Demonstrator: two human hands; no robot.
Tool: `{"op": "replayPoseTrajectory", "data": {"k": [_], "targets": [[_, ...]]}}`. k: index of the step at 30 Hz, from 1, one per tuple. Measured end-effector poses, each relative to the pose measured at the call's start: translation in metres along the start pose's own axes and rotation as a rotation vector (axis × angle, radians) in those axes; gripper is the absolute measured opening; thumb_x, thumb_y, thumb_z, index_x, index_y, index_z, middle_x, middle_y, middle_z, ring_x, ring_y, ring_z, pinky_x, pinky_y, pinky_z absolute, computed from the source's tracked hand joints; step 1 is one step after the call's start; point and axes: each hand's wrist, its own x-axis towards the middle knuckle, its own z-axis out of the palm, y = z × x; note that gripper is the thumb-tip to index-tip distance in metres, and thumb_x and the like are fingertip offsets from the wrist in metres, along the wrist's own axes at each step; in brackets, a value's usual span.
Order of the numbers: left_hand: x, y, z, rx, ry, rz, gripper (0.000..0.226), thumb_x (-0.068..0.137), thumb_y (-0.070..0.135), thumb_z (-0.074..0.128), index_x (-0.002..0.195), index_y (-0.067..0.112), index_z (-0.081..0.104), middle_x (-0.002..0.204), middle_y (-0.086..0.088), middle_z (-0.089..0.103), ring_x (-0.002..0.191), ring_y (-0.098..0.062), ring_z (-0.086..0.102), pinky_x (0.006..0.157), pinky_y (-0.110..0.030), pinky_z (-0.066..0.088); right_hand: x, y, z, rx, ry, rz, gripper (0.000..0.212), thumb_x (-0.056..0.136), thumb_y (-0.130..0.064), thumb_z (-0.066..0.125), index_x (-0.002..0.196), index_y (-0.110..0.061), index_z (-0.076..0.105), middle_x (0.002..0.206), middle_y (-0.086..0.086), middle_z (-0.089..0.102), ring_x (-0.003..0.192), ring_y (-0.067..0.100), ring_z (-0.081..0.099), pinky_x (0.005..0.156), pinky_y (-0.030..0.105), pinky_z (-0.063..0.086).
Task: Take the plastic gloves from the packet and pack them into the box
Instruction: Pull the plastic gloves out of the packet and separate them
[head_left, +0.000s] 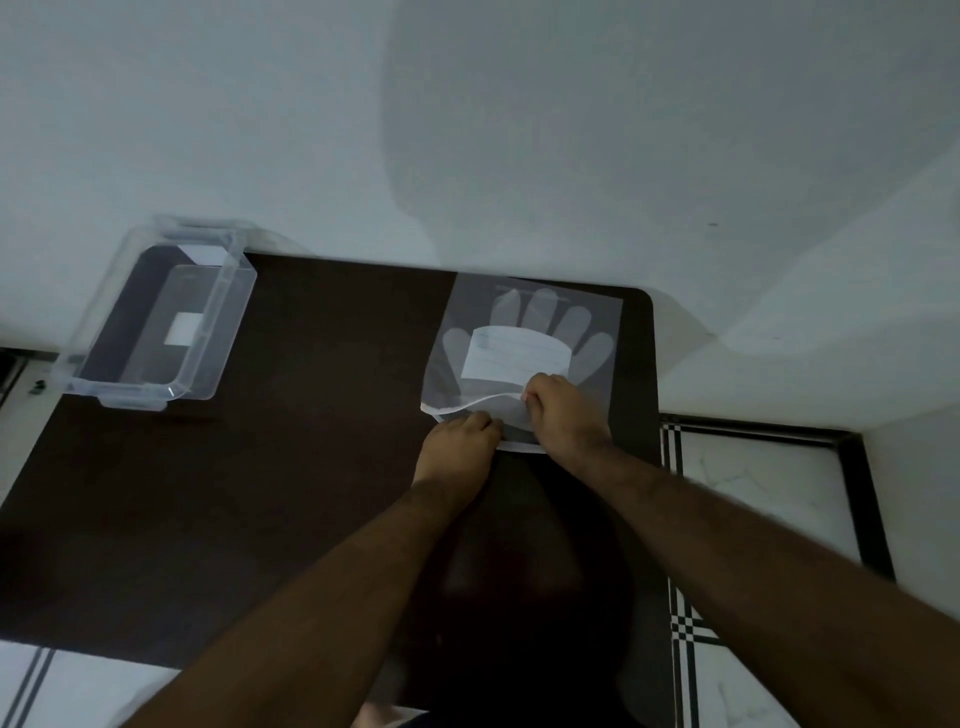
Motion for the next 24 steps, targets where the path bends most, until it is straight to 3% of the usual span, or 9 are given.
{"op": "replayPoseTrajectory", "data": {"k": [11,19,24], "targets": [[0.023,0.003,-0.003,0.115,-0.038,0.010,0.023,0.104,0.021,0.059,0.126,0.017,0.066,0.117,-0.005,0.068,0.095,-0.025,0.072,0.075,-0.043,0.064,0.015,0.005,-0.002,0.026,-0.005,0.036,0.016,0.109,-0.028,0.051,0.098,-0.023,0.062,0.099,0.000,0.065,0.088,0.017,0.061,0.082,0.039,0.057],[0.042,0.011,-0.010,0.208,-0.088,0.078,0.021,0.108,0.020,0.054,0.121,0.013,0.069,0.121,-0.007,0.068,0.098,-0.026,0.072,0.076,-0.042,0.062,0.025,0.012,-0.001,0.033,-0.042,0.048,0.016,0.107,-0.028,0.051,0.095,-0.026,0.061,0.094,-0.002,0.067,0.085,0.017,0.062,0.082,0.042,0.059],[0.049,0.013,-0.014,0.301,-0.048,0.172,0.021,0.109,0.022,0.052,0.119,0.013,0.069,0.122,-0.007,0.069,0.099,-0.026,0.071,0.071,-0.039,0.051,0.030,0.022,0.003,0.089,-0.111,0.030,0.016,0.107,-0.028,0.053,0.097,-0.023,0.064,0.097,0.000,0.069,0.088,0.019,0.063,0.084,0.044,0.058]]}}
